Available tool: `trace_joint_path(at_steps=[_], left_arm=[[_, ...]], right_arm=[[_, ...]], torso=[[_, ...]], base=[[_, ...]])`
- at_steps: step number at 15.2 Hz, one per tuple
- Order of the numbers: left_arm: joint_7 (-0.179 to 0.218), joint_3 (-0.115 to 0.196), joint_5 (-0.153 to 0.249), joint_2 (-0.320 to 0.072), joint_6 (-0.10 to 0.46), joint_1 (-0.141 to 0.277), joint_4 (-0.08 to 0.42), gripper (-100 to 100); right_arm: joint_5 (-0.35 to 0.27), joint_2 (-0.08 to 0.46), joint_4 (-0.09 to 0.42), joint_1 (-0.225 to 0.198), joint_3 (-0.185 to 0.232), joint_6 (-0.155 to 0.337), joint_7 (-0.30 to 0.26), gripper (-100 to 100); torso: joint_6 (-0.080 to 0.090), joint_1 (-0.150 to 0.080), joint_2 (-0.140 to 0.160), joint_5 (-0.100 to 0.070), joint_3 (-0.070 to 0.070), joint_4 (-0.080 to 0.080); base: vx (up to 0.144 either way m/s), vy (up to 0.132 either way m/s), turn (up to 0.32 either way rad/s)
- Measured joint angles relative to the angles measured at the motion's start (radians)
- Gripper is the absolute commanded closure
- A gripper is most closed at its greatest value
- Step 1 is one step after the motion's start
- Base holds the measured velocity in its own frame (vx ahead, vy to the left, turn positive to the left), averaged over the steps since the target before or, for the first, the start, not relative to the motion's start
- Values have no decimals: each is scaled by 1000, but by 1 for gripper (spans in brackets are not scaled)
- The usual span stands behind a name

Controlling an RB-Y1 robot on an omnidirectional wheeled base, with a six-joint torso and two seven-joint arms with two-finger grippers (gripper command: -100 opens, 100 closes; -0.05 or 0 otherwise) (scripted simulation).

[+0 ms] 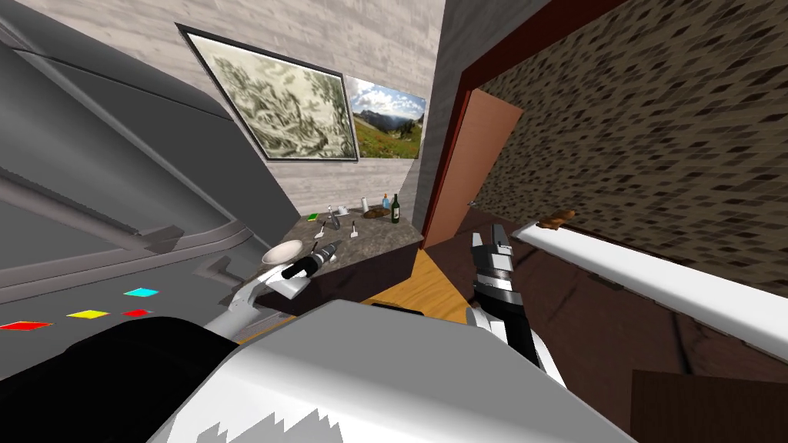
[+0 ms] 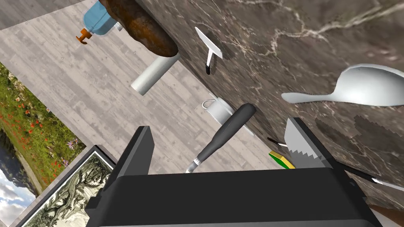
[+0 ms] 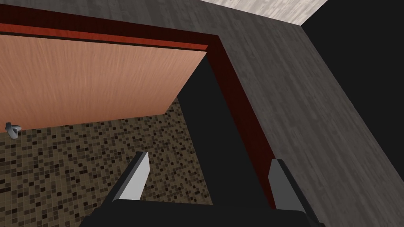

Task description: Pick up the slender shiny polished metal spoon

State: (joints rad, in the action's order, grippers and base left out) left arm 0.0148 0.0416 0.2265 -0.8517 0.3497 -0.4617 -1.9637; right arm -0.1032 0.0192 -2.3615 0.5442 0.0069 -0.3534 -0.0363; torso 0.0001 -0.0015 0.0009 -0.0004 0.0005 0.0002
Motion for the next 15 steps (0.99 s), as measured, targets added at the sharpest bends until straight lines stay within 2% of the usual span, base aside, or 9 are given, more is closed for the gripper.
trace_joint_path(at_steps=[7,15], left_arm=[[-11,2,27,-96,111,-11,60,-100],[-25,-13,58,-194,246,-12,139,-100]], right_arm=[[0,0,0,0,0,0,0,0],[0,0,0,0,0,0,0,0]], torso=[[0,0,0,0,0,0],[0,-2,-1,0,-1,0]], base=[[-9,-30,-91],[3,-44,-105]])
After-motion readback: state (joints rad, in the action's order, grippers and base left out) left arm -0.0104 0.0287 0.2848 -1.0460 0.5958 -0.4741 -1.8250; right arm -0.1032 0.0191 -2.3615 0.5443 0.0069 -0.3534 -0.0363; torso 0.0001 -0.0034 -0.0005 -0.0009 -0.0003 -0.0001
